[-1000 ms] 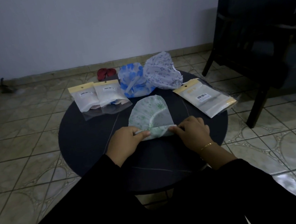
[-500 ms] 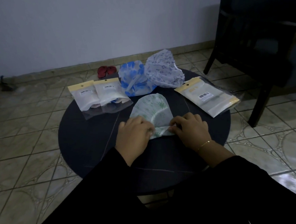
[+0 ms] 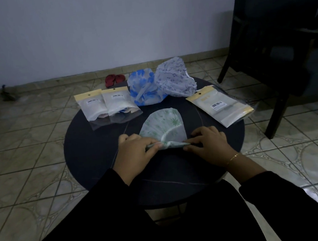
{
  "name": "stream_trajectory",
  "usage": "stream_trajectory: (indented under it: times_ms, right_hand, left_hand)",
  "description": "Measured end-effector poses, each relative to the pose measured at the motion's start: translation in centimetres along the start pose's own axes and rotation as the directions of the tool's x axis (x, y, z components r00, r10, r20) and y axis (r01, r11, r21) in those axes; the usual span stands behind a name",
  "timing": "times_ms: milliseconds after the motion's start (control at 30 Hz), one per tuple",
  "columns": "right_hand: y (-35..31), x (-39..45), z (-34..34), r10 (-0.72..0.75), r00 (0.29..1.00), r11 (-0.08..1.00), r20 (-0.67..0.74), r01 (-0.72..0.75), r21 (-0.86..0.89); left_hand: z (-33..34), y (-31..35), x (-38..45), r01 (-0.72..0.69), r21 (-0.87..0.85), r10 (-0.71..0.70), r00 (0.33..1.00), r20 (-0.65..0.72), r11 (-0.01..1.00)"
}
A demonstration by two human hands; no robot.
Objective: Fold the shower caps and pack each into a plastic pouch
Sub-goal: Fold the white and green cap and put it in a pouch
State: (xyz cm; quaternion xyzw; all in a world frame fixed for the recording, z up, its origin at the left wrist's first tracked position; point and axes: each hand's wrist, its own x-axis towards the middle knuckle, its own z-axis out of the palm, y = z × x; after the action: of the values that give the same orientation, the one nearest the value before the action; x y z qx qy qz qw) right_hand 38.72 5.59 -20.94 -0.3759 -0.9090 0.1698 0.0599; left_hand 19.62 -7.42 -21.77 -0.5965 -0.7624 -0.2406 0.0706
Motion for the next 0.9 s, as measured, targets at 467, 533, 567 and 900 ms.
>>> stream_trajectory:
  times_ms: [467,533,567,900]
  right_hand:
    - [-1.8,2.0,0.0,0.401,0.916,0.876,-0.035,-0.371,0.308]
    - [-2.1,2.2,0.0,0.417,0.909,0.872,-0.023,-0.393,0.292]
    - [-2.2,2.3,0.0,0.42,0.907,0.873,-0.023,-0.398,0.283]
    - [-2.3,1.8,0.7,0.239,0.97,0.962,-0.053,-0.229,0.149]
  left_hand:
    - [0.0,0.1,2.7,0.333,0.064,-0.338,0.91,0.242,0.941]
    - [0.0,0.4,2.8,0.32,0.136,-0.345,0.904,0.253,0.938]
    - [-0.1,0.5,2.8,0.304,0.176,-0.341,0.907,0.246,0.936]
    - [0.6,0.3,2.4,0.053,0.167,-0.102,0.949,0.298,0.984]
